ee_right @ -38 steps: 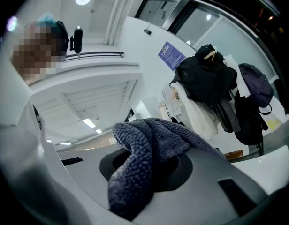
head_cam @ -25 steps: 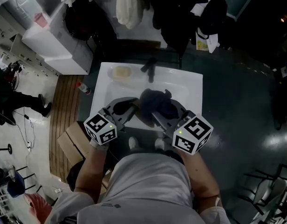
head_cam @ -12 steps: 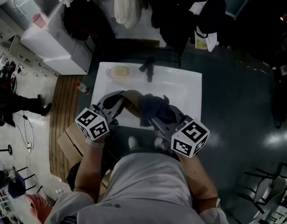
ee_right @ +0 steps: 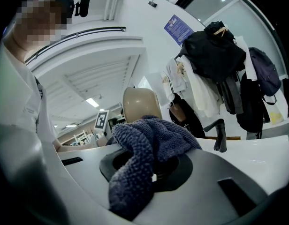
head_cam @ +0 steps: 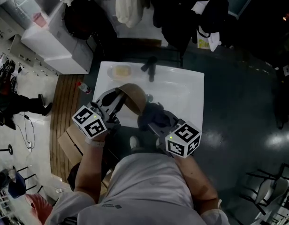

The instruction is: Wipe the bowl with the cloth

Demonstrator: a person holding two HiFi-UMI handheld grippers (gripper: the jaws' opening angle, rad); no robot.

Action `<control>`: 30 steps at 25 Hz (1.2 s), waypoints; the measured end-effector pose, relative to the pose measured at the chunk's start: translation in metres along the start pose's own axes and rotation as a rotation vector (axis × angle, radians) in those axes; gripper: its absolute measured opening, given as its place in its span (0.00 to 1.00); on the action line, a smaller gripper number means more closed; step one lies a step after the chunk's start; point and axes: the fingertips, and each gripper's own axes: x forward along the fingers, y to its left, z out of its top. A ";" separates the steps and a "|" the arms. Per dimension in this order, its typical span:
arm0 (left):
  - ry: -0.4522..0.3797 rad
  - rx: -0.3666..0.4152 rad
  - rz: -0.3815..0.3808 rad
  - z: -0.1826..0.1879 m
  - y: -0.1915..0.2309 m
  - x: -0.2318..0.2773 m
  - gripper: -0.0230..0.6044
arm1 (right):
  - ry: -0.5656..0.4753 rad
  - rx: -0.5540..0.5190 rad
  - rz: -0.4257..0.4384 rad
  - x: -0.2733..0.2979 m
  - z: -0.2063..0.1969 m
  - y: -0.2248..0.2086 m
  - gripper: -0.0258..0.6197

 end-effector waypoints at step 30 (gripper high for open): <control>0.350 -0.124 -0.591 -0.056 -0.081 -0.019 0.07 | 0.036 0.049 0.067 0.009 -0.025 0.002 0.13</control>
